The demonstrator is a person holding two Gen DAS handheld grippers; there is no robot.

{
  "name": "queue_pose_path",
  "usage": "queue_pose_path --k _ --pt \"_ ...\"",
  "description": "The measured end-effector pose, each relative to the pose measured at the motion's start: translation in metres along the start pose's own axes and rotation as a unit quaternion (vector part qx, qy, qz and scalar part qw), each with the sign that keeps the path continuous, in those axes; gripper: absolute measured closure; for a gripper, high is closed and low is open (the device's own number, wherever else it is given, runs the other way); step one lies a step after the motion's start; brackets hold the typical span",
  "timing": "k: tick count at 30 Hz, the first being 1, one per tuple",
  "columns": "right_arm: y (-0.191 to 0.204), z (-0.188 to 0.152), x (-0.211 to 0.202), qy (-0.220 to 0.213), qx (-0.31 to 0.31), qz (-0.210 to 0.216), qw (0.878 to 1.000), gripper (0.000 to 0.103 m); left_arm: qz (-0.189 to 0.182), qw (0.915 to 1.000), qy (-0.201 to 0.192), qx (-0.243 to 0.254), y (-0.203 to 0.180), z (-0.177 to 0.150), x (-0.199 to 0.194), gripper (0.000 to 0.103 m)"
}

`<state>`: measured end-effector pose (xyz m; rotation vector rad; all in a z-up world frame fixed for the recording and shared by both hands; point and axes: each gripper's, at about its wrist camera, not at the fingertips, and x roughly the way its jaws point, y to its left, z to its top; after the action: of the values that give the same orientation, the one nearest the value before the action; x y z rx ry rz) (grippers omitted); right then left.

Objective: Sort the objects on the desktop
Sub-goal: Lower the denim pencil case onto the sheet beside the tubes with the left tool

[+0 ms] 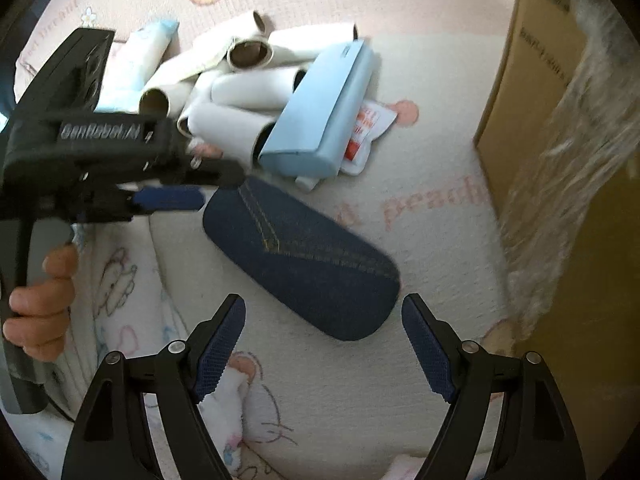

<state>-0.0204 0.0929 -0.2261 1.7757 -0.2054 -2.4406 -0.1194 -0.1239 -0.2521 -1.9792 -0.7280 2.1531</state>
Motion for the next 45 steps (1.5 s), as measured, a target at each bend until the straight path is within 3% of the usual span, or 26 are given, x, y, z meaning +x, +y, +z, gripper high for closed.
queue_pose_path --k 3,5,7,8,10,11,18,20,22,25,31,40,45 --pt "-0.006 -0.002 -0.001 0.002 0.006 -0.012 1.0 0.024 -0.004 0.9999 -0.01 -0.007 -0.002 -0.011 -0.011 0.045" --pt "-0.013 -0.008 -0.001 0.008 0.01 -0.015 1.0 0.024 -0.013 0.9997 -0.021 -0.008 0.0 -0.025 -0.018 0.056" --pt "-0.015 -0.006 -0.005 -0.005 0.007 -0.029 1.0 0.024 -0.012 0.9994 -0.031 -0.007 0.003 -0.039 -0.02 0.079" --pt "-0.016 -0.008 -0.008 -0.013 0.009 -0.035 0.999 0.027 -0.01 0.9994 -0.033 -0.01 0.005 -0.043 -0.019 0.082" --pt "-0.018 -0.011 -0.013 -0.022 0.015 -0.045 0.999 0.054 -0.015 0.999 -0.032 -0.028 0.009 -0.049 -0.012 0.086" --pt "-0.019 -0.01 -0.014 -0.025 0.018 -0.053 0.998 0.066 -0.019 0.9987 -0.032 -0.036 0.01 -0.05 -0.008 0.086" --pt "-0.037 -0.006 0.001 -0.002 0.044 -0.127 0.991 0.066 -0.009 0.9991 -0.042 0.0 -0.002 -0.048 0.011 0.084" --pt "-0.041 -0.007 0.005 0.007 0.055 -0.124 0.991 0.066 -0.01 0.9988 -0.046 0.014 -0.002 -0.048 0.013 0.075" --pt "-0.039 -0.008 0.009 0.014 0.048 -0.125 0.991 0.066 -0.028 0.9979 -0.05 0.031 -0.005 -0.05 0.013 0.056" --pt "-0.033 -0.008 0.016 0.022 0.025 -0.123 0.992 0.066 -0.053 0.9963 -0.054 0.039 -0.007 -0.049 0.013 0.045" --pt "-0.029 -0.008 0.018 0.032 0.017 -0.121 0.992 0.066 -0.073 0.9947 -0.067 0.028 -0.002 -0.046 0.012 0.045" --pt "-0.02 -0.023 0.017 0.06 0.007 -0.036 0.998 0.066 -0.058 0.9928 -0.098 0.038 -0.007 -0.034 0.02 0.049" --pt "-0.008 -0.024 0.019 0.067 -0.032 -0.051 0.996 0.064 -0.062 0.9928 -0.094 0.041 -0.008 -0.034 0.021 0.052"
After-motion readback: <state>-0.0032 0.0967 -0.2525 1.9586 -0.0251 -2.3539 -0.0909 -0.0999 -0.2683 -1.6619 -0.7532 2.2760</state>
